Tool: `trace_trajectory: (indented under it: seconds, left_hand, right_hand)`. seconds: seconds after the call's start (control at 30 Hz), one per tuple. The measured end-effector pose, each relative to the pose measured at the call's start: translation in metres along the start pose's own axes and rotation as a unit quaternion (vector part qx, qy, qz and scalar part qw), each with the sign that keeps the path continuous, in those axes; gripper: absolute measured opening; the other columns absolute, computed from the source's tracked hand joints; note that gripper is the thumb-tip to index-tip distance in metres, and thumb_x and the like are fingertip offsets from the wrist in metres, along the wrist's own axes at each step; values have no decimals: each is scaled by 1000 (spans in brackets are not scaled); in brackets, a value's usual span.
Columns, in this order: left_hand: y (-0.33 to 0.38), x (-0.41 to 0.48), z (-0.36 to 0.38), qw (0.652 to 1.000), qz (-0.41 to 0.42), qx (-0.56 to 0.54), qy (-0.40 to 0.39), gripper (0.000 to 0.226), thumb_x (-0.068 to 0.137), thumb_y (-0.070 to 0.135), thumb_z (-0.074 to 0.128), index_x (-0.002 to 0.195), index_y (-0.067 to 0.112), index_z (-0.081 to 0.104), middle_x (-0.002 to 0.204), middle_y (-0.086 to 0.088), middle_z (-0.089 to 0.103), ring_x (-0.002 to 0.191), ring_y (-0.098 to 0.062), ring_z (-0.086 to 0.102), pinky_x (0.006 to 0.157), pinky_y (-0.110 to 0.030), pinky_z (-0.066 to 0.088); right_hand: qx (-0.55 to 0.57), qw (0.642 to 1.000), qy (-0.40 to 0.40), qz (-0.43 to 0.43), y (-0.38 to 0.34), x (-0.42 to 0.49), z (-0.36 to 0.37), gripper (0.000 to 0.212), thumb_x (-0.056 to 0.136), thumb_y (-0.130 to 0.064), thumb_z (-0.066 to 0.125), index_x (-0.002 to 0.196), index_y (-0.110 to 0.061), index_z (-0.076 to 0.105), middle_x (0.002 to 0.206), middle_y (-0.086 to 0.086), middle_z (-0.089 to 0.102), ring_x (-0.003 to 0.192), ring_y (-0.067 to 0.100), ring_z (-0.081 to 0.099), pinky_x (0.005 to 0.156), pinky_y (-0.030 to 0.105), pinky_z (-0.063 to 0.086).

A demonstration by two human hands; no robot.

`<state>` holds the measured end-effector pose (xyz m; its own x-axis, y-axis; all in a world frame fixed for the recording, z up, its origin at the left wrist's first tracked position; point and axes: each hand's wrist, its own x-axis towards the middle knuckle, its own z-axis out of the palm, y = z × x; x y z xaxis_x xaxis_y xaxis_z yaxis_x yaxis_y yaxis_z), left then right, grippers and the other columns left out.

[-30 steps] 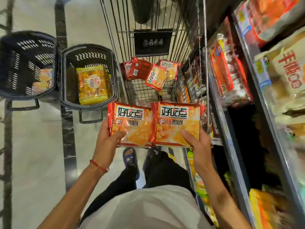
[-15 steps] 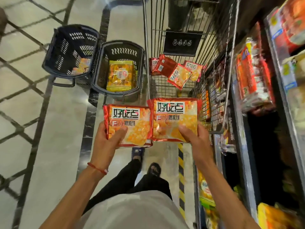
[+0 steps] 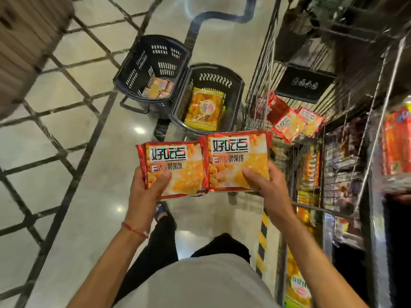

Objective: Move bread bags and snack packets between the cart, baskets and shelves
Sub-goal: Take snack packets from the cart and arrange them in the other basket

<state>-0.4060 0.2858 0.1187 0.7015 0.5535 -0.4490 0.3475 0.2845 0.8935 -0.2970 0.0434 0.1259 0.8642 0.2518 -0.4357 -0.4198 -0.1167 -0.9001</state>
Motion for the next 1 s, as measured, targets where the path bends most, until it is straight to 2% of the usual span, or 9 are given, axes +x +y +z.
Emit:
trace_trajectory:
  seconds: [0.13,0.2,0.3,0.43,0.57,0.7,0.8,0.9,1.0]
  left_hand:
    - [25,56,-57,1000,3,3,-10,42,96,19,67,136,17,55,121,-1,73,103,-19,74,72,-24,61]
    - [42,80,-84,1000,8,8,-9,37,97,16,66,132,18,56,117,0,73,99,-14,75,69,-20,60]
    - [68,117,-121,1000,18,9,-20,36,97,9,63,133,14,55,118,0,71,95,-7,74,67,-17,58]
    - [86,178,-156,999,15,18,-22,42,96,10,66,137,11,55,123,-3,72,106,-19,73,73,-21,60]
    - [105,236,-166,999,12,16,-34,44,96,9,65,139,11,55,125,-5,72,108,-21,73,76,-26,62]
    - [127,303,-167,999,12,28,-30,43,96,9,66,138,12,56,124,-5,73,107,-20,73,78,-30,63]
    - [149,357,-160,999,16,47,-19,40,94,10,71,132,15,59,120,-2,74,105,-17,73,77,-28,62]
    - [174,406,-150,998,8,63,-7,41,92,9,72,131,18,59,117,1,75,103,-12,73,80,-25,60]
    - [201,454,-139,999,1,54,3,41,92,3,69,130,16,59,109,6,77,99,-10,73,74,-20,58]
  right_hand:
    - [20,1000,18,-6,-15,26,75,39,84,-23,74,122,-15,67,107,-2,80,98,14,77,77,19,58]
    - [33,999,29,0,-21,38,114,39,82,-24,74,120,-18,68,108,-1,80,100,17,77,79,21,59]
    - [42,998,35,11,-34,58,168,39,87,-16,73,125,-12,67,108,0,80,101,18,77,77,20,58]
    - [34,999,32,11,-49,90,219,43,85,-14,82,124,-10,66,109,1,80,102,20,77,79,21,59]
    - [25,999,39,17,-64,137,251,52,78,-24,82,126,-12,65,113,1,79,104,19,76,82,24,60]
    - [39,998,42,28,-77,201,276,51,86,-23,81,133,-15,63,119,3,78,111,24,74,94,39,60]
    - [43,998,43,28,-90,259,293,41,93,-14,72,133,-15,64,118,1,78,108,20,75,94,34,61]
    - [47,998,30,35,-108,310,308,47,93,-14,71,139,-16,61,120,0,77,109,17,74,89,26,61]
    - [60,996,41,51,-128,358,322,43,92,-14,71,134,-16,63,117,-1,78,107,18,75,89,28,62]
